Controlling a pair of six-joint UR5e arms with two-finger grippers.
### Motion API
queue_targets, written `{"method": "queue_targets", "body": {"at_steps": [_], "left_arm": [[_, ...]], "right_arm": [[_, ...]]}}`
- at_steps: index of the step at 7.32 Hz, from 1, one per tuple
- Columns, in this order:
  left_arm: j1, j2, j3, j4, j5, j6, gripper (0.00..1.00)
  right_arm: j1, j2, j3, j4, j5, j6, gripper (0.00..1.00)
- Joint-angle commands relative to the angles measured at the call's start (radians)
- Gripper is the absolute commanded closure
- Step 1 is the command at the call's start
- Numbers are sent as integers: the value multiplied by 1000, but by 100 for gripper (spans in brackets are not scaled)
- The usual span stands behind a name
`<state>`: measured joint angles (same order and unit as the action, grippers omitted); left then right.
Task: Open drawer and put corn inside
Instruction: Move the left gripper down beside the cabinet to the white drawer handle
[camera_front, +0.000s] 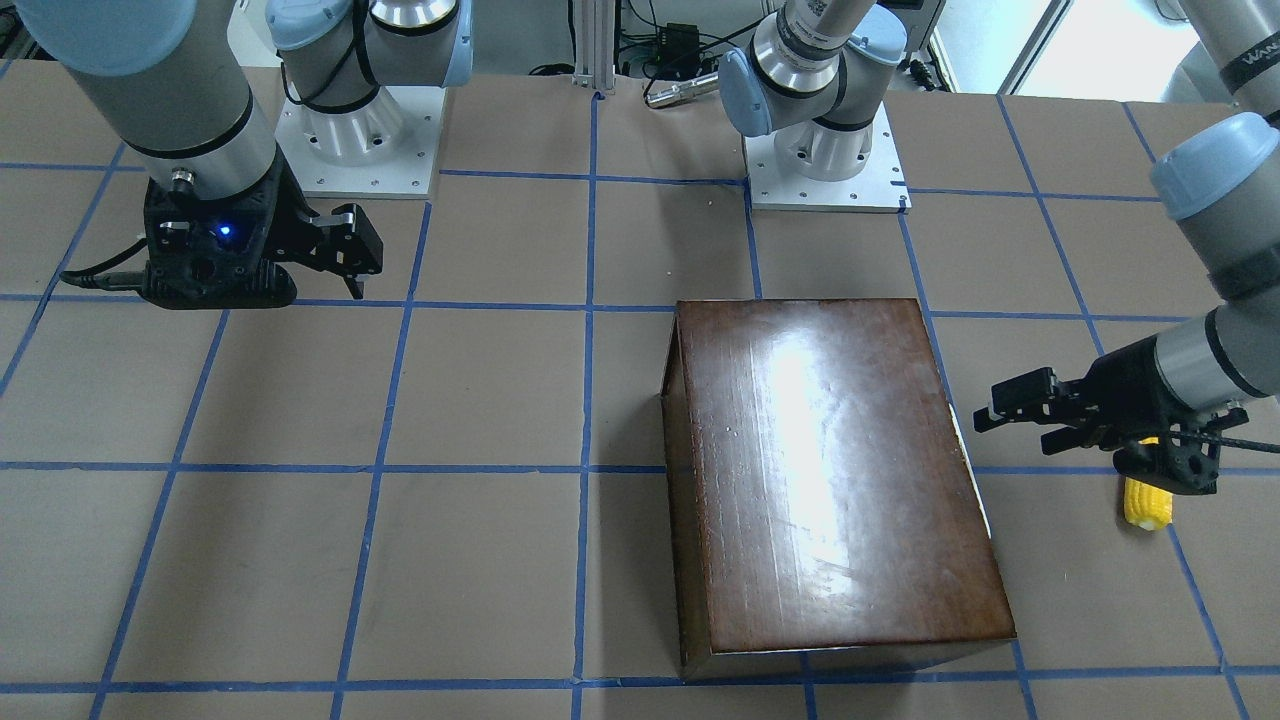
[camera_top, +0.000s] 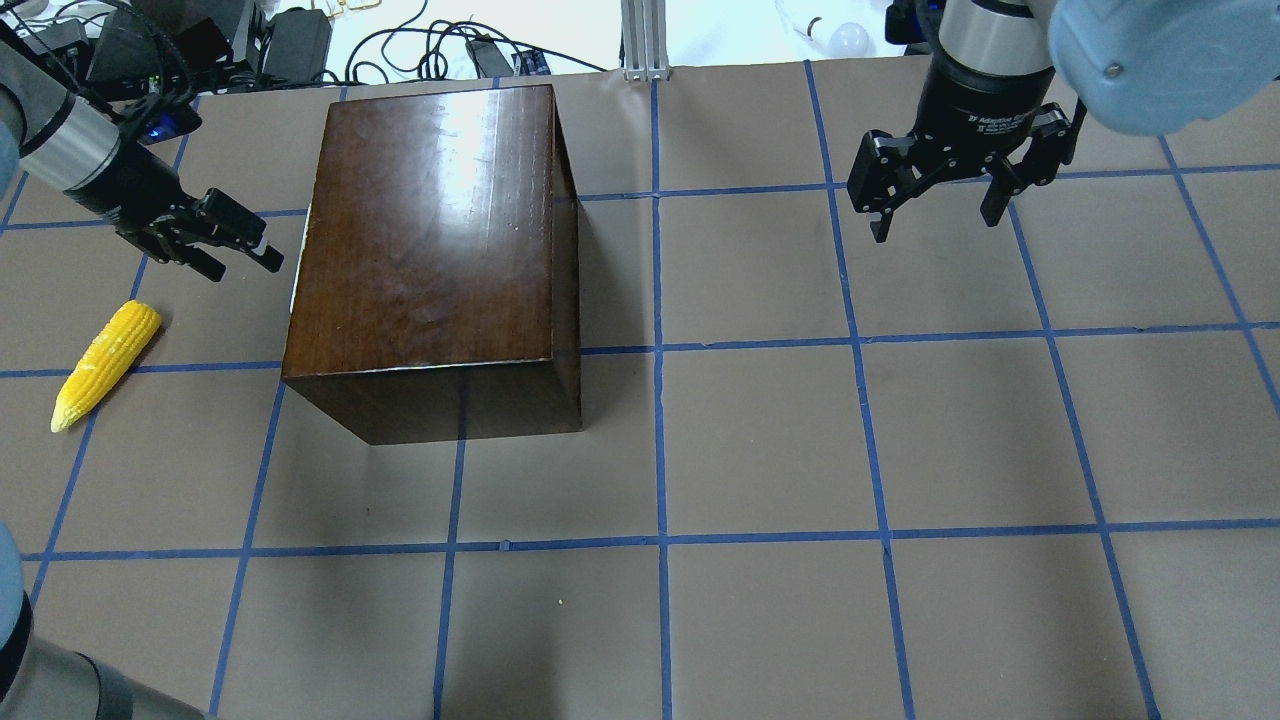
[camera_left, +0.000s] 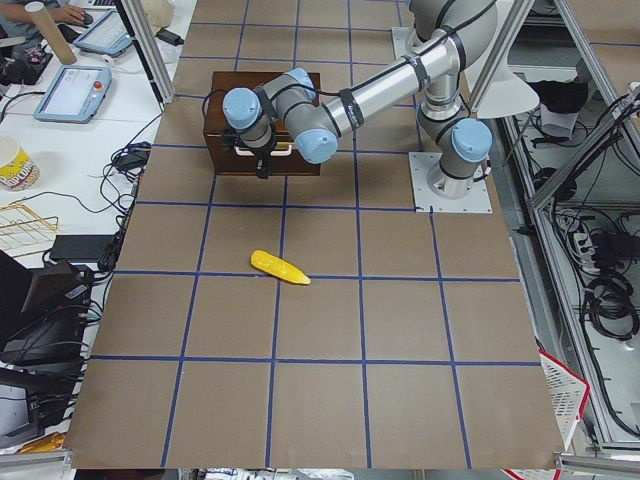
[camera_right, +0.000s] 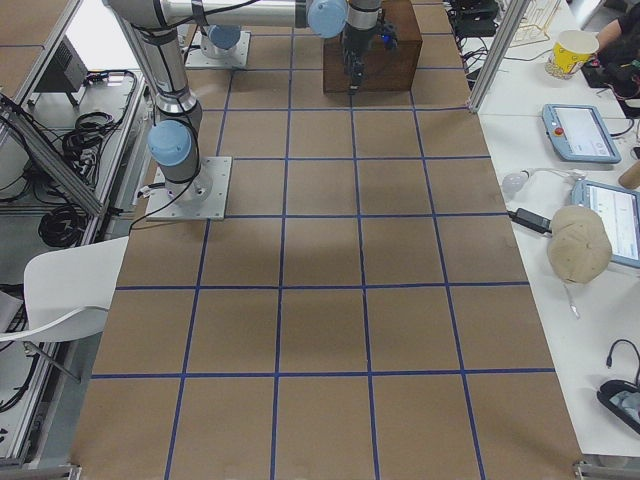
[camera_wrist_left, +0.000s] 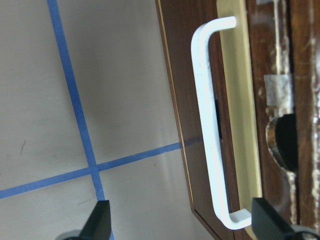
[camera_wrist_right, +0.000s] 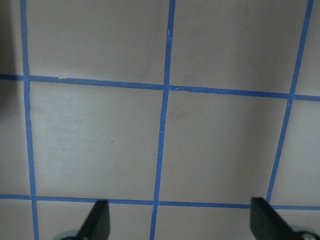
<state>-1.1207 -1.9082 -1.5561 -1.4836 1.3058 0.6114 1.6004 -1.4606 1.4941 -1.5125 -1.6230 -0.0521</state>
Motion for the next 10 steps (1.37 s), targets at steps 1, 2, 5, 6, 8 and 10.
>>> {"method": "queue_targets", "body": {"at_steps": [1,2,5,6,8,10], "left_arm": [[-1,-11,-5,8,-45,-32,0],[-1,-20,-5,16,-46,-32,0],[-1,-34,-5,34,-45,-102,0],[-4,-38,-7,37,-45,-113,0],[-10,-54,-5,66,-43,-96,0],[-10,-57,-7,71,-45,-94,0]], "right_arm": [[1,0,0,0,0,0,0],[0,0,0,0,0,0,0],[0,0,0,0,0,0,0],[0,0,0,0,0,0,0],[1,-1,0,0,0,0,0],[0,-1,0,0,0,0,0]]}}
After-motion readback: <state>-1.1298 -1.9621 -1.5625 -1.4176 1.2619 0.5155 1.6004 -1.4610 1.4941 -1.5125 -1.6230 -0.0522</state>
